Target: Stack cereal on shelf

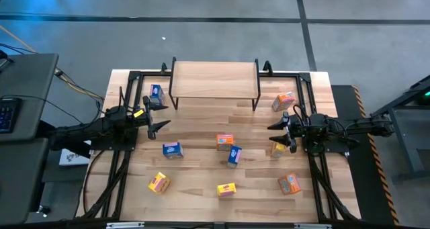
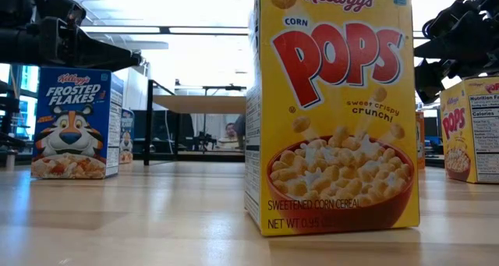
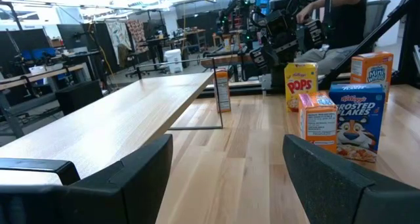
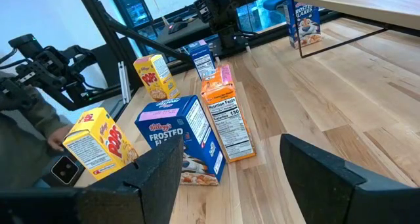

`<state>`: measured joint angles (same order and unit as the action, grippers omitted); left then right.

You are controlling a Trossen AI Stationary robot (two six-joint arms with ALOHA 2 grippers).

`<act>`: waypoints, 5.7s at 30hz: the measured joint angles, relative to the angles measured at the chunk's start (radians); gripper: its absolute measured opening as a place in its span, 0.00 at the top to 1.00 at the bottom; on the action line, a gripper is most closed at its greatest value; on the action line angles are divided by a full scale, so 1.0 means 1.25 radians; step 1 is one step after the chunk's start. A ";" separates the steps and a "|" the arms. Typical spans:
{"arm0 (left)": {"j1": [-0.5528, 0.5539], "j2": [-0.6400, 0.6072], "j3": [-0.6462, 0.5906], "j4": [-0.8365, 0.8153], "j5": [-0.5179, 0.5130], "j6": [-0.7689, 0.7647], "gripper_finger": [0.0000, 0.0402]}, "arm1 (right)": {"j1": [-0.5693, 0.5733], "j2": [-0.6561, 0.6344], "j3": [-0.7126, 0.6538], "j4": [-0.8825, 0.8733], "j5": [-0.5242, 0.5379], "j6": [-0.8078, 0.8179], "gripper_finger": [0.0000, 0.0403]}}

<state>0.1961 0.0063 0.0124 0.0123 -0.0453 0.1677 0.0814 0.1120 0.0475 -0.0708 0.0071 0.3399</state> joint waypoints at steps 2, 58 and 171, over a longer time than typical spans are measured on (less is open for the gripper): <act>0.000 0.000 0.000 0.000 0.000 0.000 0.30 | 0.000 0.000 0.000 0.000 0.000 0.000 0.38; 0.000 0.000 0.000 0.000 0.000 0.000 0.30 | 0.000 0.000 0.000 0.000 0.000 0.000 0.38; 0.000 0.000 0.000 0.000 0.000 0.000 0.30 | 0.000 0.037 0.069 0.407 0.013 -0.142 0.07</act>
<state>0.1960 0.0063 0.0125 0.0124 -0.0454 0.1677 0.0811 0.1577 0.1340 0.4381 0.0235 0.1624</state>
